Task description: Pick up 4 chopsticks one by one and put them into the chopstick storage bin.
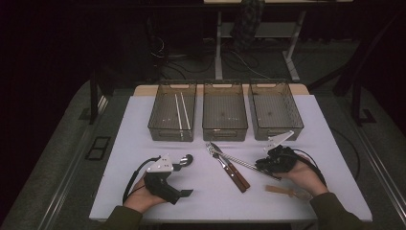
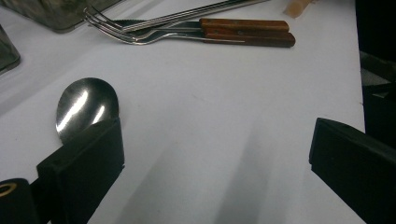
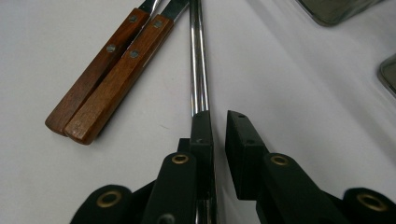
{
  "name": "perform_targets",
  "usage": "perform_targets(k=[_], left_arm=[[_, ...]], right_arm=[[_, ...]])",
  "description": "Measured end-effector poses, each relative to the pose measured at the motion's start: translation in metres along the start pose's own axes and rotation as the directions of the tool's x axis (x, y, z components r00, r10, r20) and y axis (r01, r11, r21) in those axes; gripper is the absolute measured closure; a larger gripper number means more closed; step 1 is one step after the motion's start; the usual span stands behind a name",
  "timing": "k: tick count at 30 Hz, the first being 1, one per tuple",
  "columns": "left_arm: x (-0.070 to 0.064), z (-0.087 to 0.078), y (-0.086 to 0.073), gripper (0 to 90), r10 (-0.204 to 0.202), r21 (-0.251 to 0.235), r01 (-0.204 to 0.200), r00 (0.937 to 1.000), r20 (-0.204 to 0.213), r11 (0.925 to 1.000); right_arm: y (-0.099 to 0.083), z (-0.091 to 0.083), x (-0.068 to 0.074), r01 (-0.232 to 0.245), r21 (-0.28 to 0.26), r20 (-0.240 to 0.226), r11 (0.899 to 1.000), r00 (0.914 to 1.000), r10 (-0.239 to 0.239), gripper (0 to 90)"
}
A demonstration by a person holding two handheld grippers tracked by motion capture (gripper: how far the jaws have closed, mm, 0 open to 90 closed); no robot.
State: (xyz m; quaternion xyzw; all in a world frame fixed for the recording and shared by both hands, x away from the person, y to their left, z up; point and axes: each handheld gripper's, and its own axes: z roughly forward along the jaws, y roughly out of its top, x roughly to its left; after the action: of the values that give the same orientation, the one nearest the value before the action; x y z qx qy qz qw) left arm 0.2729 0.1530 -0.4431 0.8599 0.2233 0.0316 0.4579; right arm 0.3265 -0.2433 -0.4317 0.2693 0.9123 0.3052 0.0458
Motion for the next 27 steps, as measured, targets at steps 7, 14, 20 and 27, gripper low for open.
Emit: perform_targets(k=[7,14,20,27], left_arm=[[0.0,0.0001,0.0,1.6,0.001,0.001,-0.001,1.0,0.001,1.0],[0.0,0.0001,0.0,1.6,0.001,0.002,-0.001,1.0,0.001,1.0],[0.0,0.0001,0.0,1.6,0.0,0.0,0.0,1.0,0.001,1.0],[-0.0003,0.0001,0.0001,1.6,-0.001,-0.002,0.001,1.0,0.0,1.0]], right_arm=[[0.0001,0.0007,0.0004,0.006,-0.002,-0.005,1.0,1.0,-0.006,81.0],[0.0001,0.0012,0.0007,0.008,-0.002,-0.009,1.0,0.9999,-0.008,81.1],[0.0003,0.0026,0.0001,0.013,0.005,0.001,1.0,0.9999,-0.013,82.1],[0.0026,0.0072,-0.002,0.006,0.01,0.005,1.0,1.0,-0.007,82.2]])
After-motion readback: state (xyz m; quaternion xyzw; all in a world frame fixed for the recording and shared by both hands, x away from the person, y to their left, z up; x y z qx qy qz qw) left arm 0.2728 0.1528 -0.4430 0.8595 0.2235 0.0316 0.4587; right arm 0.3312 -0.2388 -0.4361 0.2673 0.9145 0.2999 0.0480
